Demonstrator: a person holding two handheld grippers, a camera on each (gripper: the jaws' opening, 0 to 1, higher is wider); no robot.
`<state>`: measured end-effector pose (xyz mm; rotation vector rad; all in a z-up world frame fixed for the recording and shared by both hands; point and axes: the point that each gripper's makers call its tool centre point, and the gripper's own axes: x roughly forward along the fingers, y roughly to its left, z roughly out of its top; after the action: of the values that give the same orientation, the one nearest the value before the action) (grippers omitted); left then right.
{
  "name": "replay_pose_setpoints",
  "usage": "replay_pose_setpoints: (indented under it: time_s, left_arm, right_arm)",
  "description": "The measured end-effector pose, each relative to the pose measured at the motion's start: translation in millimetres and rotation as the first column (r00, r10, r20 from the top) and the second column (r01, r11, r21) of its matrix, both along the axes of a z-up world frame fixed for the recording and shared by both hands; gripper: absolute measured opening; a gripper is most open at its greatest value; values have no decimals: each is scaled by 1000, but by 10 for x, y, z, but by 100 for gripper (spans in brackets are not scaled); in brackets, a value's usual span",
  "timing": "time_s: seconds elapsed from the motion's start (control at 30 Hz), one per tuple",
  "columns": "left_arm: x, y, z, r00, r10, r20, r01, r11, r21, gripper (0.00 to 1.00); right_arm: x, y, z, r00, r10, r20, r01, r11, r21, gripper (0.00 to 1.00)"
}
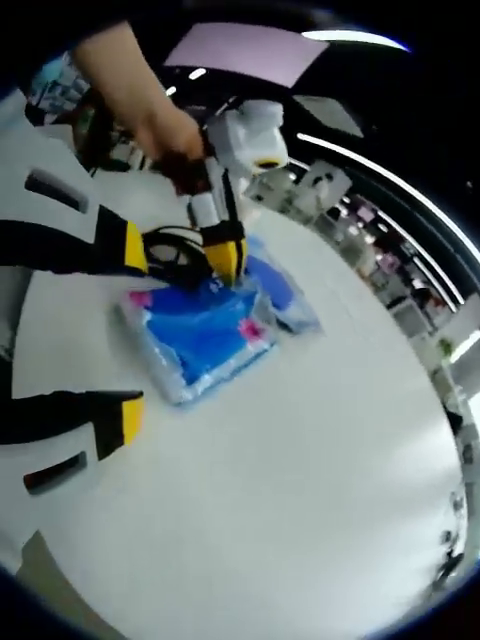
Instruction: Arrange the tabletop items into an orderly group along one side of the table until the central work area is clear of visible clutter.
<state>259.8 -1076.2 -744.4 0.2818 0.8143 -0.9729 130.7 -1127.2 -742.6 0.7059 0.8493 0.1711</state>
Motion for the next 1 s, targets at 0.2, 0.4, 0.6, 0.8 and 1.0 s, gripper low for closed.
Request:
replay_pose_setpoints:
  time_s: [0.2, 0.4, 0.6, 0.8, 1.0]
  left_arm:
    - [-61, 10, -54, 1000, 10, -28, -10, 1000, 7, 11]
    - [-97, 25, -57, 999, 21, -38, -21, 1000, 9, 6]
    - [-144, 40, -59, 998, 38, -54, -38, 999, 2, 3]
    - [-214, 18, -65, 996, 41, -79, -42, 999, -11, 1]
    - [-234, 24, -59, 995, 57, -88, -58, 998, -12, 0]
  right_arm:
    - [34, 128, -56, 999, 9, -34, -8, 999, 42, 38]
    - [57, 105, -97, 998, -21, -61, 23, 999, 29, 32]
    - [6, -107, -184, 994, -78, -80, 79, 997, 3, 20]
    - [-11, -276, -214, 988, -126, -87, 125, 992, -21, 0]
    - [11, -344, -156, 993, -100, -58, 96, 993, -63, 0]
